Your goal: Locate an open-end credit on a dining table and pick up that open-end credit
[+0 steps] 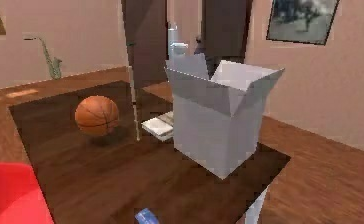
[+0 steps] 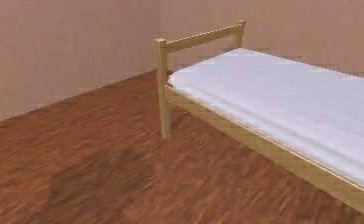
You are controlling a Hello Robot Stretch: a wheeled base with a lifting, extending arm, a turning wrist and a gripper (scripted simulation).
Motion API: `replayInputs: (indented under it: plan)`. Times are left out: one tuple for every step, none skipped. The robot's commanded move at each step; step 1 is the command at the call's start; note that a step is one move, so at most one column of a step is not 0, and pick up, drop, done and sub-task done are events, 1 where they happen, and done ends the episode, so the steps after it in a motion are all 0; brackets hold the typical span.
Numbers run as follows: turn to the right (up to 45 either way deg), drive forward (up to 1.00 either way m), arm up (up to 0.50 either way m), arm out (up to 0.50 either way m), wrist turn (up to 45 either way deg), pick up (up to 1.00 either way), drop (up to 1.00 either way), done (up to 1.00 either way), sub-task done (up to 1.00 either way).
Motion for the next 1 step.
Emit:
replayInputs:
  plan:
    - [-45.0,0.0,0.0,0.0,0.0,0.0,0.0,0.0,0.0]
